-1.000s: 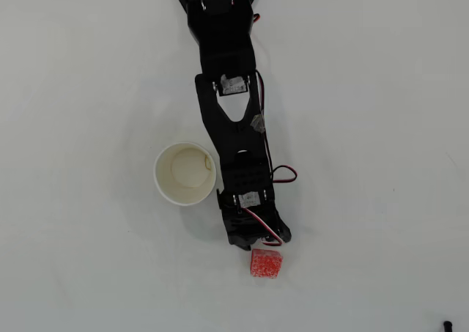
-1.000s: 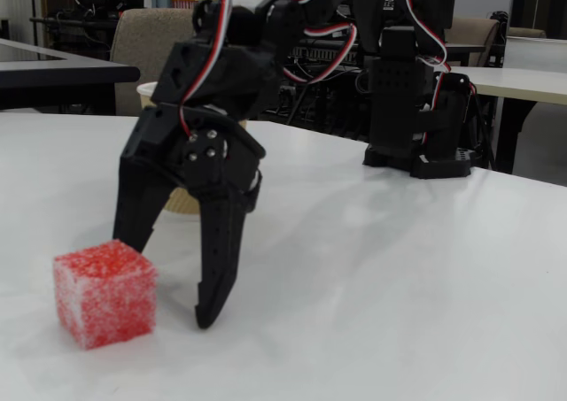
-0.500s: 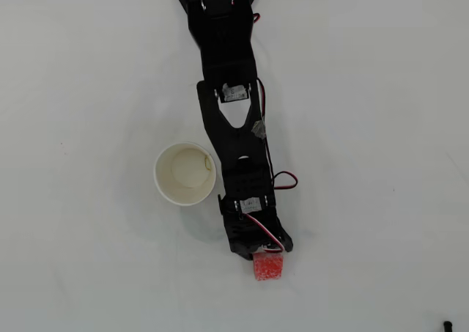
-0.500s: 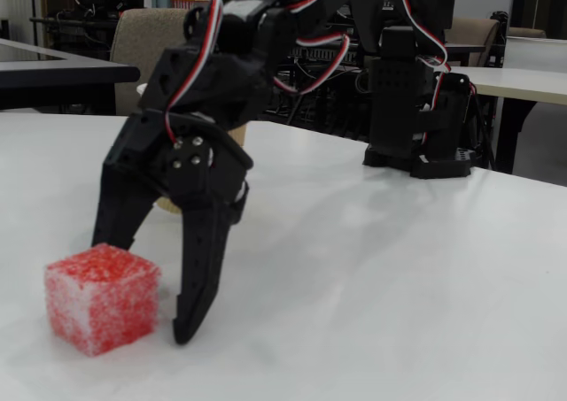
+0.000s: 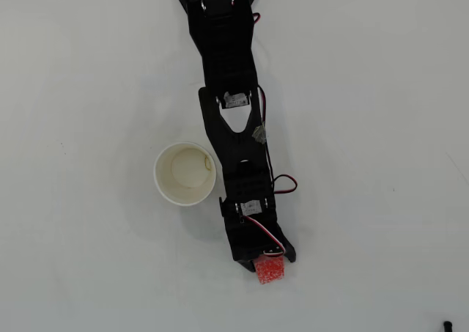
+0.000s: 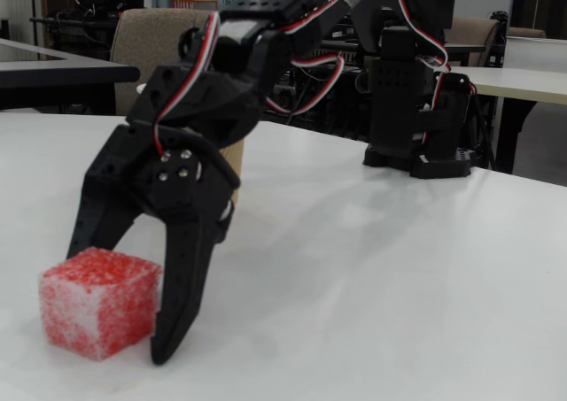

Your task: Grasp a red cube and put it in the cup.

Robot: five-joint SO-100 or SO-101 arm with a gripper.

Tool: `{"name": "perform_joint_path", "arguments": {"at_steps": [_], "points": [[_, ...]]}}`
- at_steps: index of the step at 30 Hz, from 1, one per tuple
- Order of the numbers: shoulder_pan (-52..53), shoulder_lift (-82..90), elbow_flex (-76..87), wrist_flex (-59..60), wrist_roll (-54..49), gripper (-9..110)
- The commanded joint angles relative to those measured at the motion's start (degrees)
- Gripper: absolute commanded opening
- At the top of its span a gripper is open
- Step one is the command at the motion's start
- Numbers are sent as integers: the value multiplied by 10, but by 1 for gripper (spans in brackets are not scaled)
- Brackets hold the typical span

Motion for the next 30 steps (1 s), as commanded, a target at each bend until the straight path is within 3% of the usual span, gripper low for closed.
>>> {"name": "perform_joint_path", "arguments": {"at_steps": [1, 15, 30], "points": [[3, 7, -23, -10, -6, 28], [7, 3, -25, -10, -7, 27], [17, 6, -21, -6, -9, 3]]}}
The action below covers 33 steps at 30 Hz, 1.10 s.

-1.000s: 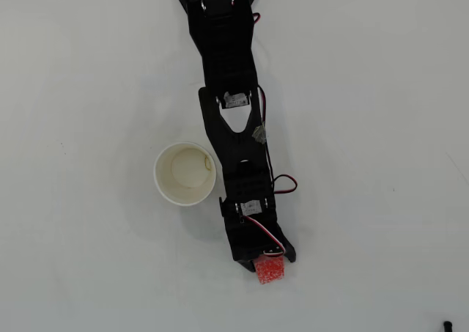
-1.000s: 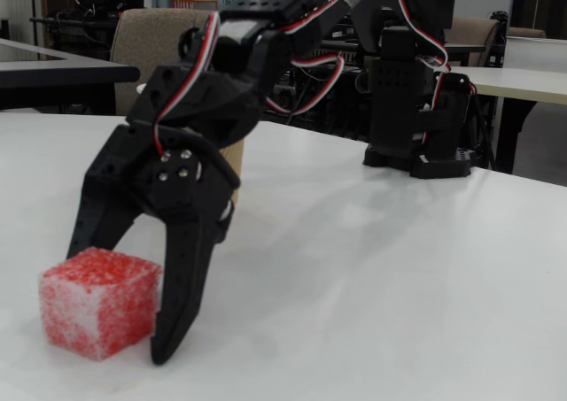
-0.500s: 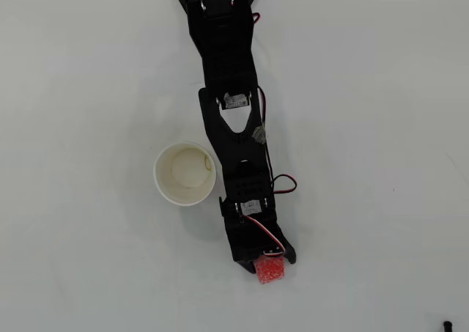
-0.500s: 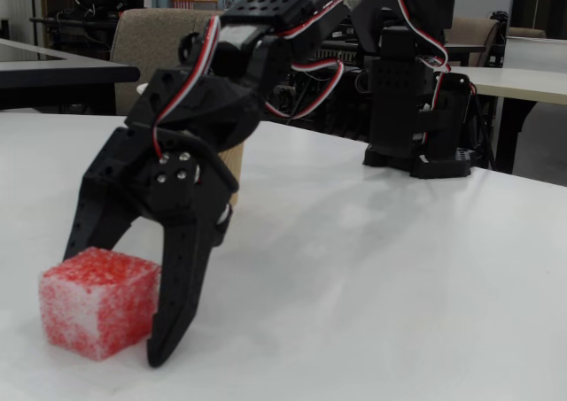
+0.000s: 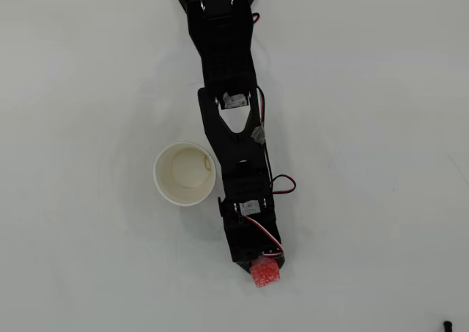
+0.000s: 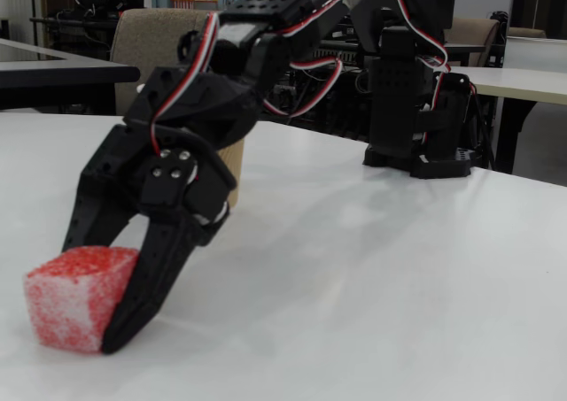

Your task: Grasp a red cube and put it in the cup.

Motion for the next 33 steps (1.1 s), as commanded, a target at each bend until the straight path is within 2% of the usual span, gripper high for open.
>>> {"name": "perform_joint_path", "arguments": {"at_steps": [1, 11, 33], "points": [[13, 11, -20, 4, -9, 3], [21, 51, 17, 40, -1, 2], [22, 311, 268, 127, 33, 2]]}}
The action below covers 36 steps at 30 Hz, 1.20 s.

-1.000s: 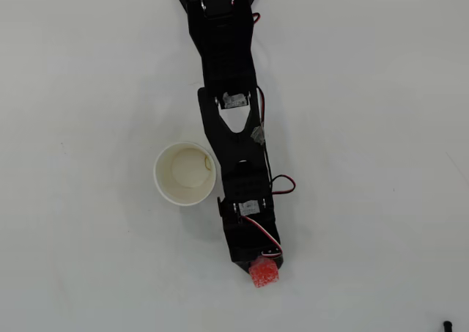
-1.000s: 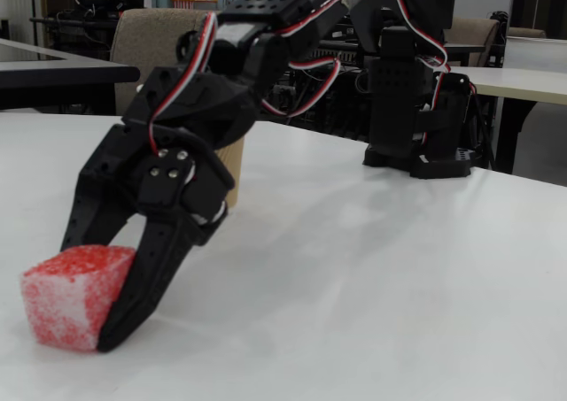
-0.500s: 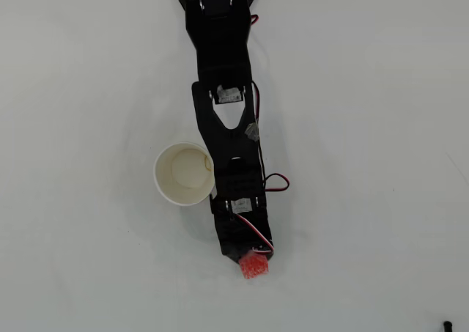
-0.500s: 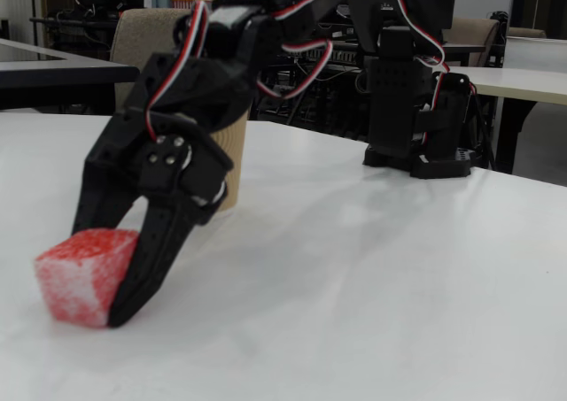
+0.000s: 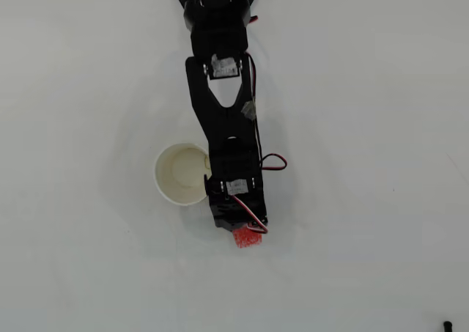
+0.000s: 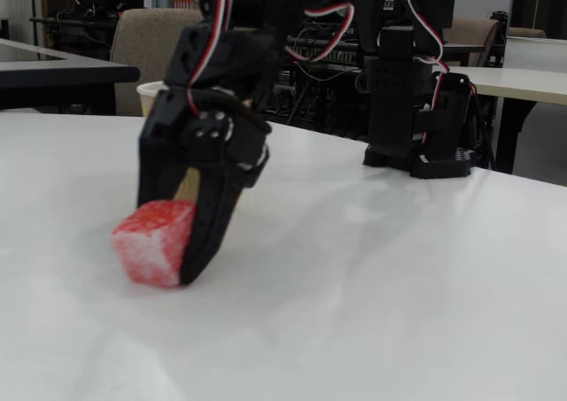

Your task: Grasp a red cube and put it in the cup.

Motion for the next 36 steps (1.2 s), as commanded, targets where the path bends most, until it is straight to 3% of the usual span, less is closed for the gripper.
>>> {"name": "perform_joint_path", "arguments": {"at_steps": [1, 36], "points": [[2, 85, 17, 2, 5, 2], [40, 372, 159, 9, 14, 2]]}}
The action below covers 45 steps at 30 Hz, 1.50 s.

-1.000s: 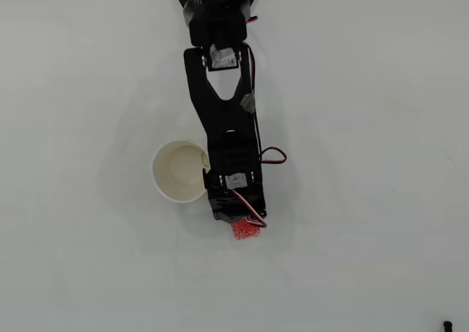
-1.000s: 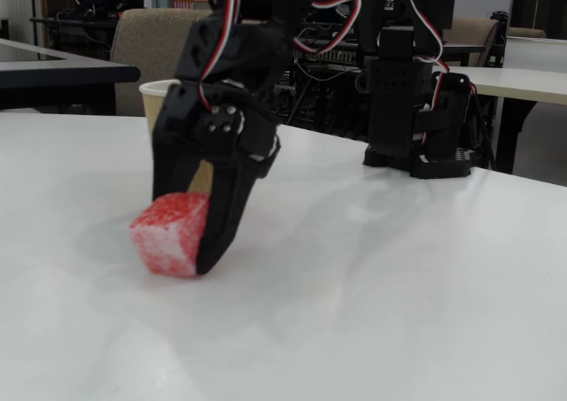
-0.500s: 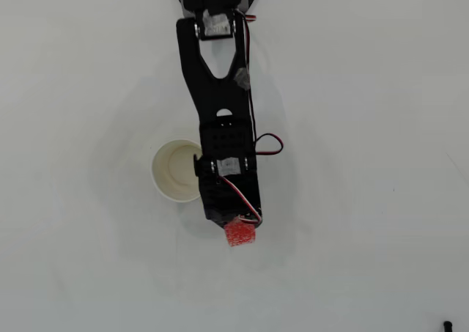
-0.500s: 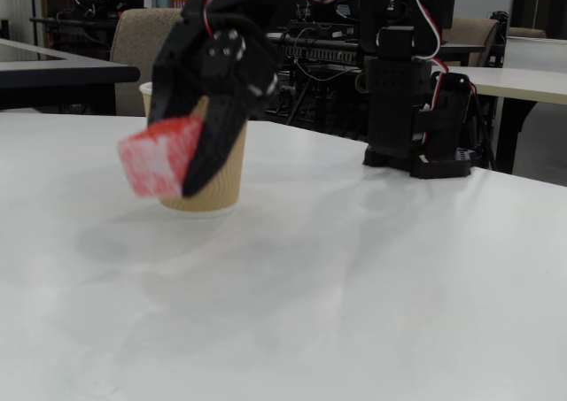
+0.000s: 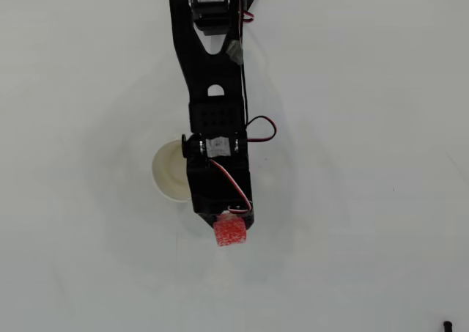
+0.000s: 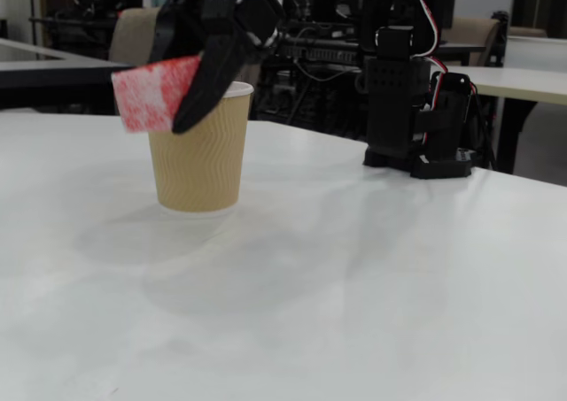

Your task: Grasp a red cube and put it in the cup.

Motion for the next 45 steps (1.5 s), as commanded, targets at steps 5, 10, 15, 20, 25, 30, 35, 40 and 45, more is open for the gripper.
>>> {"name": "perform_joint_path", "arguments": {"at_steps": [5, 10, 15, 20, 25, 30, 35, 40, 45], "points": [[8, 98, 11, 2, 3, 2], [12, 126, 25, 2, 2, 2], [19, 154, 40, 4, 1, 2], [31, 182, 48, 21, 0, 2], [53, 214, 60, 38, 0, 2], [83, 254, 89, 48, -1, 2], [112, 288, 114, 68, -5, 2], [133, 314, 122, 102, -5, 2], [148, 335, 122, 129, -5, 2]]}}
